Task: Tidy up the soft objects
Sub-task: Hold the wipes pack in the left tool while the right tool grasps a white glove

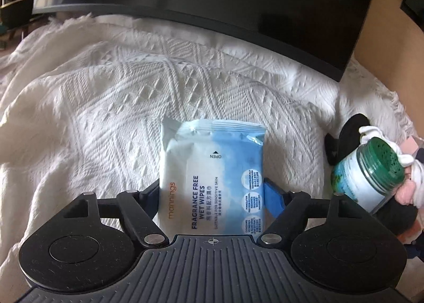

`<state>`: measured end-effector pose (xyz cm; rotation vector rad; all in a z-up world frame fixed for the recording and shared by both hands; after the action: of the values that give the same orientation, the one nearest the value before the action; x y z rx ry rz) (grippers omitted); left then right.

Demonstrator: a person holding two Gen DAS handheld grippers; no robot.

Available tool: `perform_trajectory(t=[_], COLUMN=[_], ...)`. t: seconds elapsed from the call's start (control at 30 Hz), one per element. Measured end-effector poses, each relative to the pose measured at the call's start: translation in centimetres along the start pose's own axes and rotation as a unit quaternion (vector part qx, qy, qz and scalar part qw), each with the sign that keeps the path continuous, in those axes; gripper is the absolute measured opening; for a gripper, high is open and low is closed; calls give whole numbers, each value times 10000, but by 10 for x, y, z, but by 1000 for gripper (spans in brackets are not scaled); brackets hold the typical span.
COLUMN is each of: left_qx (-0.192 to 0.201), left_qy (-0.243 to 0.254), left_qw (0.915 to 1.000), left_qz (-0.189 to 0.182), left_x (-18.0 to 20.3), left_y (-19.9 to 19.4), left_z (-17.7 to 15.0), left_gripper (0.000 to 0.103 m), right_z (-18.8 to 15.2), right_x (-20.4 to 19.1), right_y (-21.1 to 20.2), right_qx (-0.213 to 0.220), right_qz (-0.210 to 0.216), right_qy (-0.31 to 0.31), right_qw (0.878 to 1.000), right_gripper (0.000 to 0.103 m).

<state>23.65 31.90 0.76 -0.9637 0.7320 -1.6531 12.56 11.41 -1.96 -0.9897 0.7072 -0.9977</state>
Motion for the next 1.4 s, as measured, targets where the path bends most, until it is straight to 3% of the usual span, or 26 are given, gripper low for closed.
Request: perform_trajectory(t=[0.3, 0.43, 0.5, 0.7, 0.83, 0.93, 1.0, 1.13, 1.2, 1.27, 1.4], left_qx=[-15, -195, -287, -468, -482, -523, -574, -658, -682, -696, -656], left_qy=[94, 45, -2, 107, 111, 151, 159, 87, 23, -25, -99], left_qw=[10000, 9998, 9995, 9984, 9977, 9972, 9966, 9958, 9955, 9954, 9960], left_qz=[-30, -77, -160, -310, -458, -520, -566, -630, -653, -663, -601], left_x=[21, 37, 43, 60, 67, 70, 71, 68, 65, 62, 55], left_y=[-21, -29, -32, -40, -41, -36, -32, -27, -26, -29, -35], left_z=[-5, 1, 3, 11, 11, 10, 9, 4, 1, -1, -3], left_gripper=[81, 81, 81, 81, 81, 81, 81, 81, 81, 81, 81], right_z=[19, 39, 53, 83, 96, 111, 121, 135, 136, 133, 123], right_x=[18, 47, 67, 138, 177, 178, 168, 163, 168, 173, 172], right_y=[-83, -114, -126, -140, -133, -112, -90, -47, -28, -15, -36], right_qx=[1025, 1172, 1071, 657, 268, -51, -308, -577, -762, -970, -810], right_qz=[-198, -250, -194, 21, 630, 714, 705, 362, 337, 580, 860], right_qy=[-282, -48, 224, 1179, 2035, 2209, 2151, 2341, 2450, 2560, 2357], right_qw=[9941, 9928, 9938, 9908, 9767, 9727, 9736, 9698, 9659, 9600, 9646], right_gripper=[81, 74, 69, 67, 67, 65, 58, 55, 45, 21, 13])
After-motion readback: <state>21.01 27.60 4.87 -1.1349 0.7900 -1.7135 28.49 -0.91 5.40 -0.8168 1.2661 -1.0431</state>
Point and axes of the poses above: each gripper's, at about its wrist camera, not at the fingertips, and y roughly the way its jaws point, x to its right, z to its top, the point moved 3 cm from there along y, roughly the way its jaws point, and after that the axes turned 13 degrees about -x, right-handed, at the moved point
